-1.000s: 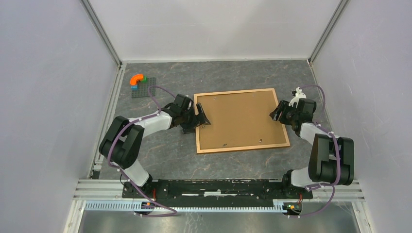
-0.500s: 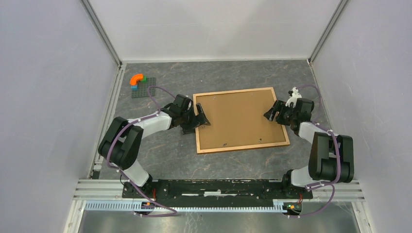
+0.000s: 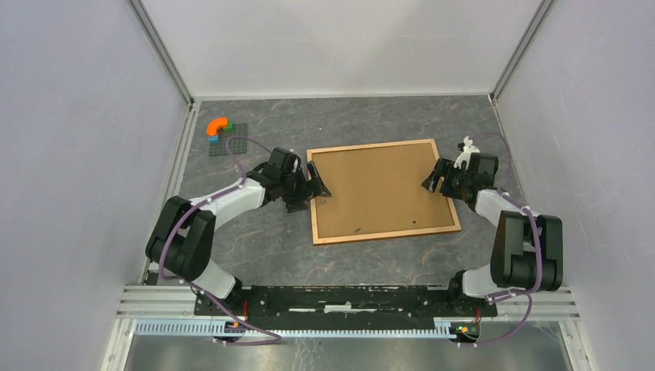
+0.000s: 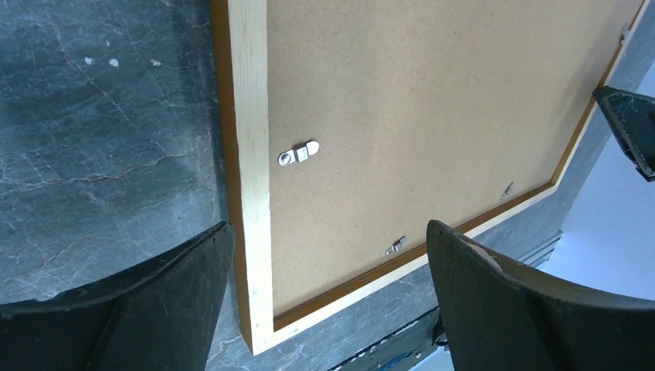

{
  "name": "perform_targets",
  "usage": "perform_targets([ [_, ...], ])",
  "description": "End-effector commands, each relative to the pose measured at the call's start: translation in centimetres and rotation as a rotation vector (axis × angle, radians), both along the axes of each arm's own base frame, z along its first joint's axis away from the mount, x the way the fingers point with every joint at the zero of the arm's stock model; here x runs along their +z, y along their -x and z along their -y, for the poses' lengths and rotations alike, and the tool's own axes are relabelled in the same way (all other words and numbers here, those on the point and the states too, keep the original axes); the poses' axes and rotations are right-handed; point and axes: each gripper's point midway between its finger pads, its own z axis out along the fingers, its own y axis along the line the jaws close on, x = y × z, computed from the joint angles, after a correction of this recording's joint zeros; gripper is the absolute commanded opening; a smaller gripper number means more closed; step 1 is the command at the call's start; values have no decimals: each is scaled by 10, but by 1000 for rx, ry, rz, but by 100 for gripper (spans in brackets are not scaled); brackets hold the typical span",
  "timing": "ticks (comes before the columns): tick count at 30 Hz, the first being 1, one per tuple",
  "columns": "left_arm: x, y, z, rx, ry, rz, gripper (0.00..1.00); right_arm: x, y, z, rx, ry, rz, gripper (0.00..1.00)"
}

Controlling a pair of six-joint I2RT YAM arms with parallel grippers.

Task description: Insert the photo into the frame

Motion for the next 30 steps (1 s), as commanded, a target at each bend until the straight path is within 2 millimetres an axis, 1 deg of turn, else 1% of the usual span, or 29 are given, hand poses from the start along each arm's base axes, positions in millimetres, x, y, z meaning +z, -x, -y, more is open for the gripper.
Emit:
perform_targets([
  [1, 2, -4, 3, -28, -8, 1, 100, 13, -30, -3, 18, -5, 70, 80],
  [5, -5, -6, 4, -26, -9, -12, 100, 23, -56, -11, 15, -16, 103, 79],
  [9, -8, -6, 3, -23, -18, -18, 100, 48, -90, -14, 11, -24, 163, 79],
  [11, -9, -6, 3, -23, -21, -18, 100, 55, -107, -13, 6, -11, 170, 79],
  [15, -10, -4, 1, -18, -22, -19, 100, 57, -130, -5, -26, 20, 169, 80],
  [18, -12, -4, 2, -17, -19, -21, 100, 51, -144, -6, -18, 9, 154, 79],
  [22, -13, -3, 2, -17, -17, -28, 100, 40, -150, -18, 6, -20, 143, 78],
  [24, -13, -4, 3, -15, -16, -27, 100, 27, -150, -21, 11, -23, 114, 78],
  [26, -13, -5, 3, -16, -12, -25, 100, 10, -147, -21, 6, -24, 78, 77],
  [28, -13, -5, 3, -14, -11, -26, 100, -2, -143, -23, 7, -15, 39, 77],
  [29, -13, -5, 3, -14, -11, -25, 100, -5, -139, -26, 20, -20, 28, 76],
  [30, -13, -5, 3, -15, -10, -26, 100, -2, -137, -29, 30, -27, 34, 76],
])
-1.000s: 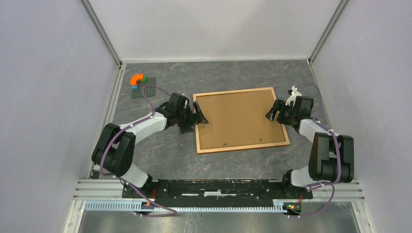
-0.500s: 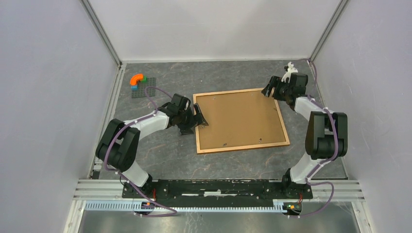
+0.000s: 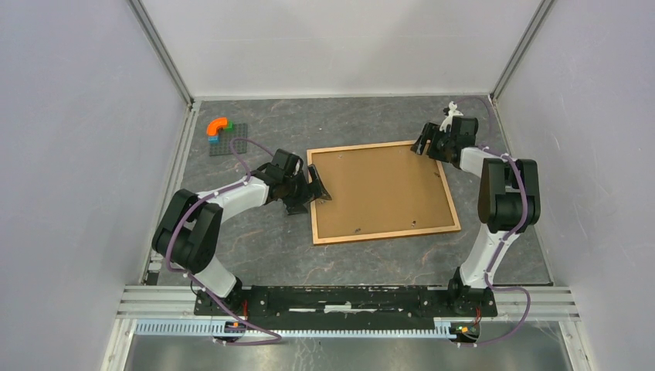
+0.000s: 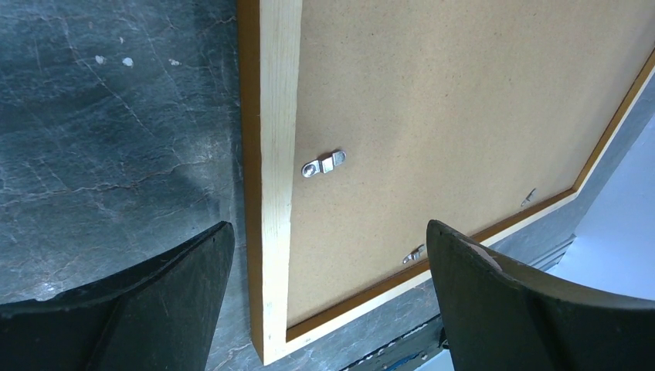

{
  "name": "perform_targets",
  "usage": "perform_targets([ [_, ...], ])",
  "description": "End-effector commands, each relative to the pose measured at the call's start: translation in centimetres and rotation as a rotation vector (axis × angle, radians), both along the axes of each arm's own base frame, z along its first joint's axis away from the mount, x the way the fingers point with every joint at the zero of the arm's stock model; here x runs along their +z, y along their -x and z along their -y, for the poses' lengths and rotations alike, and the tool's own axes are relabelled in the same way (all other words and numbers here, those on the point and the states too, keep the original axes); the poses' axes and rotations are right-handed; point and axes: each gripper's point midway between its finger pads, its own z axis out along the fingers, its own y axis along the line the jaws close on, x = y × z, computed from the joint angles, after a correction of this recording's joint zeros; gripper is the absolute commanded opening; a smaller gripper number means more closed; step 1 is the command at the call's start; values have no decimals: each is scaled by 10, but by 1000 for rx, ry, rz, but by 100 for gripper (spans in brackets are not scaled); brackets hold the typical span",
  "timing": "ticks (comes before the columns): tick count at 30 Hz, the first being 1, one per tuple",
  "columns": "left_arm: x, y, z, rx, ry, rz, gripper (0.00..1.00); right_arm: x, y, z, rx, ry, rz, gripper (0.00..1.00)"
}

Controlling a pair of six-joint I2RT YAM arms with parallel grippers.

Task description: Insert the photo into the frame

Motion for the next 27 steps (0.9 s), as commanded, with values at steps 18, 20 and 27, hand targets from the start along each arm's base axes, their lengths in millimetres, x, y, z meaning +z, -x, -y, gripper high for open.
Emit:
perform_targets([
  [18, 9, -4, -21, -19, -173, 67, 96, 45, 84, -32, 164, 263, 18, 79],
  [20, 12, -3, -22, -33, -224, 80, 94, 42, 97, -35, 175, 267, 11, 79],
  [27, 12, 0, -13, -63, -273, 83, 85, 45, 110, -16, 134, 355, 2, 79],
])
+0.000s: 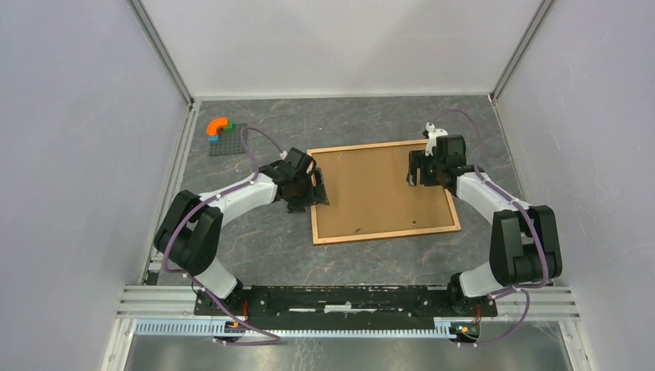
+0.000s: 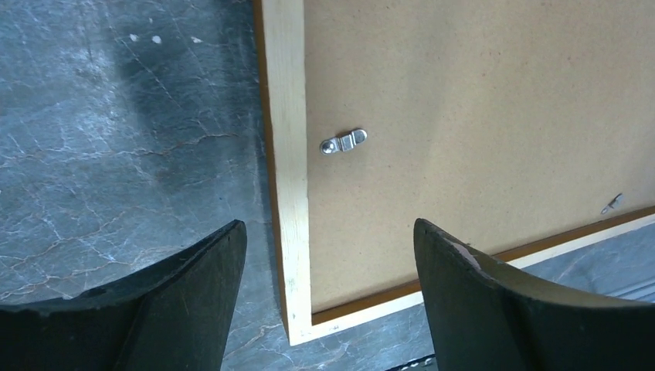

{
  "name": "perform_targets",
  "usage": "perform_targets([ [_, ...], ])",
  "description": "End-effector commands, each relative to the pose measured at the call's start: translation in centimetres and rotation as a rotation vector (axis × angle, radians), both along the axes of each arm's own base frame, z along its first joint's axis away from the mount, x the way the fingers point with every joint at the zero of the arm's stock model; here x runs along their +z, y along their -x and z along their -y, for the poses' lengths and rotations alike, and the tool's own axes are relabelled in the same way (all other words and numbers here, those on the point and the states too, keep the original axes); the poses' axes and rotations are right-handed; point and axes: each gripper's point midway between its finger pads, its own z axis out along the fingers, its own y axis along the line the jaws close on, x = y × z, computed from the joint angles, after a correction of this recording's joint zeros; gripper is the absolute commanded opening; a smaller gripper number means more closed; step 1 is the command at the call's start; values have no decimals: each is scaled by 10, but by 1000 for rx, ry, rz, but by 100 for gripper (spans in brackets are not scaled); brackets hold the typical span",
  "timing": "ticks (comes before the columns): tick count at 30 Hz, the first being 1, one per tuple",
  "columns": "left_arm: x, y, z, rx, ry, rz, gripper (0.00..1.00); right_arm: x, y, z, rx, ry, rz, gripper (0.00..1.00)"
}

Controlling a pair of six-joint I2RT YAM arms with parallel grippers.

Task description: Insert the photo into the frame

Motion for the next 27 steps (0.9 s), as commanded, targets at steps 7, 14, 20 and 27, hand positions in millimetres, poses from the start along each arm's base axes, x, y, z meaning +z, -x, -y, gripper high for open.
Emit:
perform_targets([
  [7, 2, -4, -2, -44, -70, 16, 66, 14, 1, 37, -96, 158, 46, 80],
  [14, -23, 14, -23, -125, -233, -92, 54, 21, 4, 59, -156, 196, 32, 80],
  [20, -41, 26, -57, -179, -404, -182, 45, 27, 13, 65, -156, 227, 21, 98],
  [27, -48, 50, -87, -205, -466, -265, 28, 26, 12, 69, -136, 242, 27, 96],
])
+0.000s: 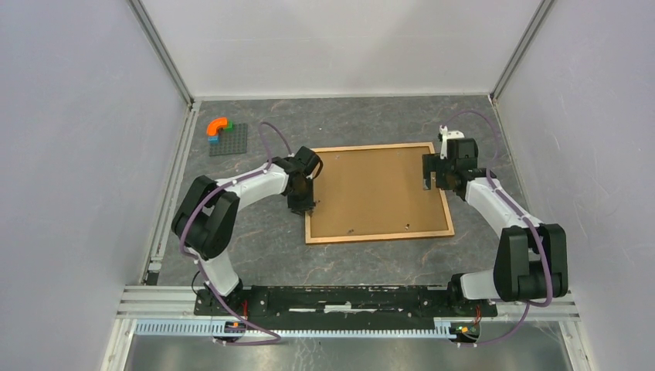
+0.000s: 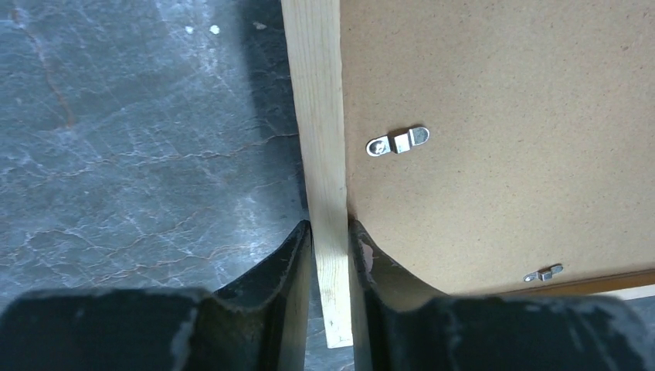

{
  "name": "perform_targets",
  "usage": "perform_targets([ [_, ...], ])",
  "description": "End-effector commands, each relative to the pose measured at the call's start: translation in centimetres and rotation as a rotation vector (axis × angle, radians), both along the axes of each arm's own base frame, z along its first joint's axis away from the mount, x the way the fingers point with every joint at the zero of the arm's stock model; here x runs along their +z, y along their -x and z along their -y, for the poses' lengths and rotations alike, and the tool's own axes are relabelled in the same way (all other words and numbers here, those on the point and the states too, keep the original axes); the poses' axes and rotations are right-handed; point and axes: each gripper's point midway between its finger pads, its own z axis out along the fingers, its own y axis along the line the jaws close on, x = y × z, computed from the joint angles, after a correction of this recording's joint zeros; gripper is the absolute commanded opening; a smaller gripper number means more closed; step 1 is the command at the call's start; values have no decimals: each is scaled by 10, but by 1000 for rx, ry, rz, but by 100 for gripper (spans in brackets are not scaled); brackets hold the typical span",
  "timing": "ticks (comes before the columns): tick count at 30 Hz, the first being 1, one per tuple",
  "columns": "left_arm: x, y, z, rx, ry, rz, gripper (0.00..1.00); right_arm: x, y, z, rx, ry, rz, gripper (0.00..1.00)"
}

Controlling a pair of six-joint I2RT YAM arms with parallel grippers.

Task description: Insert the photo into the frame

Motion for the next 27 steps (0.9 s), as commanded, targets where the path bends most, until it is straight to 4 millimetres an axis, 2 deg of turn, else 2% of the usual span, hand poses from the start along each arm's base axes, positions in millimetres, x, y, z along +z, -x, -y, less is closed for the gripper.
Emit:
perform_targets([
  [1, -17, 38, -67, -63, -230, -125, 25, 12, -15, -4, 54, -10, 43, 92],
  [4, -15, 41, -75, -70, -228, -136, 18, -1, -21, -15, 92, -50, 19, 78],
  [8, -13, 42, -86, -74, -243, -141, 13, -13, -28, -19, 105, -65, 11, 70],
  [12, -9, 38, -92, -77, -257, -120, 9, -21, -33, -30, 142, -99, 4, 68],
  [17, -10, 38, -93, -84, -261, -121, 5, -28, -37, -30, 137, -87, -14, 65],
  [24, -10, 37, -93, -85, -257, -113, 4, -33, -41, -38, 156, -84, -22, 59],
  [27, -10, 37, -93, -84, -257, -112, 4, -38, -40, -34, 133, -60, -48, 57],
])
